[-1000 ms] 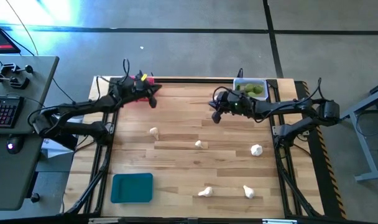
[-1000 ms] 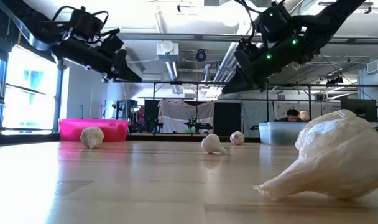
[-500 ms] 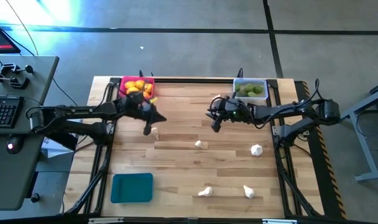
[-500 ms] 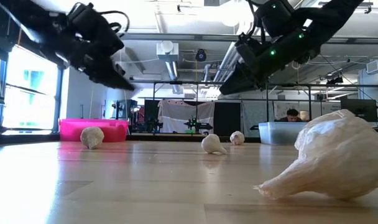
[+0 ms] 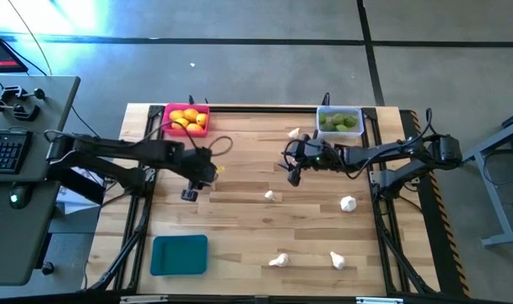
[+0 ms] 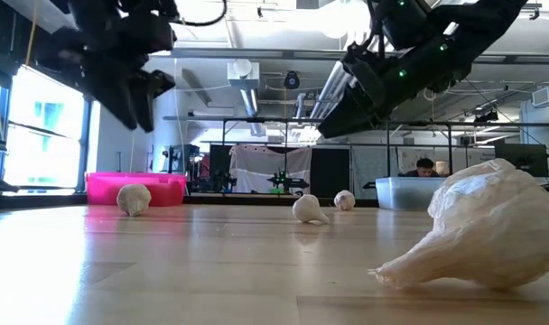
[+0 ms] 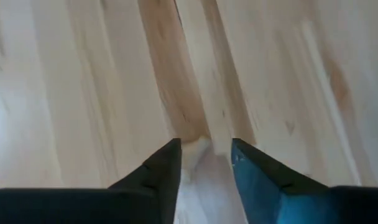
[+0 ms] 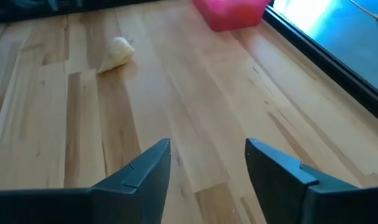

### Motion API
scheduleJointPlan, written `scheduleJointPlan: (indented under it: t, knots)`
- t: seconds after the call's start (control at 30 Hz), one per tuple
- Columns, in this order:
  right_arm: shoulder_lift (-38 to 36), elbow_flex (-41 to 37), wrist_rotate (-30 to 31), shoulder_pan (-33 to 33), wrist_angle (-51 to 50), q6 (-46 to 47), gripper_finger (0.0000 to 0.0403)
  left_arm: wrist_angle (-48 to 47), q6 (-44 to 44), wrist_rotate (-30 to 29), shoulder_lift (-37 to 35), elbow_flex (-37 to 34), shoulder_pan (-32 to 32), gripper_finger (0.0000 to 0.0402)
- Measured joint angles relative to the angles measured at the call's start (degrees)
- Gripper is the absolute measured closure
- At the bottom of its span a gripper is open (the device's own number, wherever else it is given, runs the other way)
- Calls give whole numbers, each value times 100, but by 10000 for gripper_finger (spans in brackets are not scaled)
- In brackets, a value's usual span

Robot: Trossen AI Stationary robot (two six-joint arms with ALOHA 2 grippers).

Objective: Sort produce into baskets
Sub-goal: Put the middle left garlic into the blue bin

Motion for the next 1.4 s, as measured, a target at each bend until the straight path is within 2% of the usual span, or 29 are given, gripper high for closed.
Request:
scheduleJointPlan:
  t: [0.13, 0.4, 0.57, 0.7, 0.97, 1.1, 1.27, 1.4]
  knots:
    - [0, 0, -56, 13, 2, -48, 194, -436, 310, -360, 531, 156, -64, 243]
    - [0, 0, -188, 13, -31, -92, 161, -414, 1238, -752, 1458, 159, 0, 183]
    - [0, 0, -187, 7, -59, -92, 143, -325, 1812, -1075, 1897, 159, 0, 172]
    - [0, 0, -186, 7, -72, -94, 141, -285, 1950, -1441, 2108, 159, -2, 172]
    - [0, 0, -184, 7, -85, -295, 141, -223, 1933, -1256, 2138, 161, 135, 181]
    - [0, 0, -184, 7, -110, -308, 141, -162, 1889, -867, 2138, 161, 151, 210]
    - [0, 0, -184, 7, -203, -307, 141, -176, 1885, -842, 2068, 161, 144, 251]
    - [0, 0, -182, 7, -200, -287, 141, -431, 1770, -846, 1667, 282, 12, 275]
